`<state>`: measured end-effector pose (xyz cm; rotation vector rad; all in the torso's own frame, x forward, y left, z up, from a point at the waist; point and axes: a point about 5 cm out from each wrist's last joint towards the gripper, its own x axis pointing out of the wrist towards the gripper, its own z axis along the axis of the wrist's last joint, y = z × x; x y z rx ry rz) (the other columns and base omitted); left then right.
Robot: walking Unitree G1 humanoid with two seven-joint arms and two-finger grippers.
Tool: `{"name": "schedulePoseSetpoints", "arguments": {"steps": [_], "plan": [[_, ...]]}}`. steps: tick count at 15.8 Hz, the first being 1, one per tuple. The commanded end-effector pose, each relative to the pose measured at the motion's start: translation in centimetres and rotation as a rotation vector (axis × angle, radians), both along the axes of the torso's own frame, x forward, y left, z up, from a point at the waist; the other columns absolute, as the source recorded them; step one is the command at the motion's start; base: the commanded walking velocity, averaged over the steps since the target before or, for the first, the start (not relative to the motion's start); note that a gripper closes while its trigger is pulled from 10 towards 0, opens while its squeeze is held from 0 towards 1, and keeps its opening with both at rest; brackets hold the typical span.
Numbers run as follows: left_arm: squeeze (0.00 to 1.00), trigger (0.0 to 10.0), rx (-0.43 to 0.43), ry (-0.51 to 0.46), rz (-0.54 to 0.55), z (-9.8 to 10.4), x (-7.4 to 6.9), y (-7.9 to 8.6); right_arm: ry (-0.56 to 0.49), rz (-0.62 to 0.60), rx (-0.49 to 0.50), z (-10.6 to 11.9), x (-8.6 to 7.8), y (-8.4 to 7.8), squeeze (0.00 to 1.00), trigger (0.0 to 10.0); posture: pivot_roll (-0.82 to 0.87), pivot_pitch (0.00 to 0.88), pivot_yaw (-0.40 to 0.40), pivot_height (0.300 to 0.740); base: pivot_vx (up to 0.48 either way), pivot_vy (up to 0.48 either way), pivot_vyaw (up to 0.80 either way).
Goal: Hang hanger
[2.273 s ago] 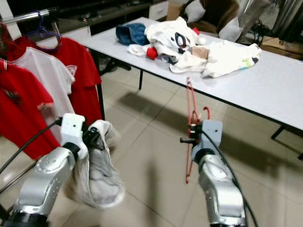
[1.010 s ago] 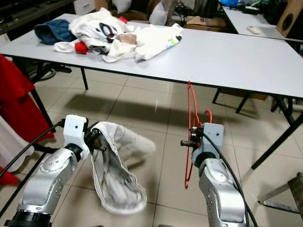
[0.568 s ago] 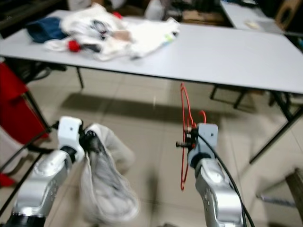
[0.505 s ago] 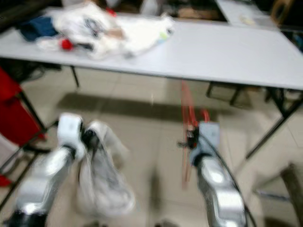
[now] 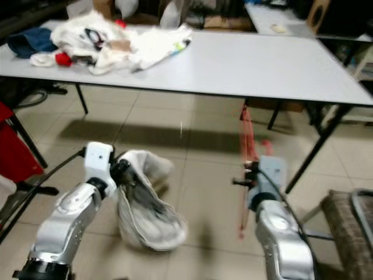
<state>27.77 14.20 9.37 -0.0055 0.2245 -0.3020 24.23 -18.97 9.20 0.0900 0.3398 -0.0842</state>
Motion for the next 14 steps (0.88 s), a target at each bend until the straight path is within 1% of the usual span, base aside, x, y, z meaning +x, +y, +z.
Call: {"name": "schedulePoseSetpoints", "arguments": {"steps": [1,3,4,6,8,9,11,14], "plan": [[0.00,10.0,0.003,-0.057,0.043,1.1,0.2,0.7,-0.020,0.043,0.008,0.6,0.0,0.9,0.00,10.0,-0.09,0.000,0.002,0.740,0.000,0.000,0.00],[0.00,10.0,-0.004,-0.059,0.048,1.0,0.0,0.8,-0.015,0.039,0.001,0.3,-0.1,0.8,0.00,10.0,-0.09,0.000,-0.002,0.740,0.000,0.000,0.00],[0.00,10.0,-0.003,-0.090,0.014,1.3,0.0,0.7,-0.033,0.049,0.014,0.6,0.2,1.0,0.00,10.0,-0.08,0.000,-0.007,0.740,0.000,0.000,0.00],[0.00,10.0,-0.003,-0.110,-0.021,1.7,0.1,0.5,-0.048,0.064,0.014,0.9,0.6,1.2,0.00,10.0,-0.08,0.000,-0.010,0.740,0.000,0.000,-0.64],[0.00,10.0,-0.005,-0.115,-0.027,1.9,0.2,0.5,-0.040,0.058,0.004,0.8,0.8,1.1,0.00,10.0,-0.08,0.000,-0.013,0.740,0.300,0.000,-0.78],[0.00,10.0,-0.011,-0.116,-0.037,2.1,0.1,0.4,-0.042,0.063,0.006,0.9,0.6,1.2,0.00,10.0,-0.07,0.000,-0.014,0.740,0.364,0.000,-0.78],[0.00,10.0,-0.015,-0.106,-0.035,1.8,0.0,0.4,-0.027,0.057,0.002,0.5,0.4,1.2,0.00,10.0,-0.08,0.000,-0.008,0.740,0.373,0.000,-0.78],[0.00,10.0,-0.022,-0.105,-0.050,1.7,0.0,0.1,-0.031,0.050,-0.001,0.7,0.2,1.1,0.00,10.0,-0.09,0.000,-0.003,0.740,0.372,0.000,0.00]]}}
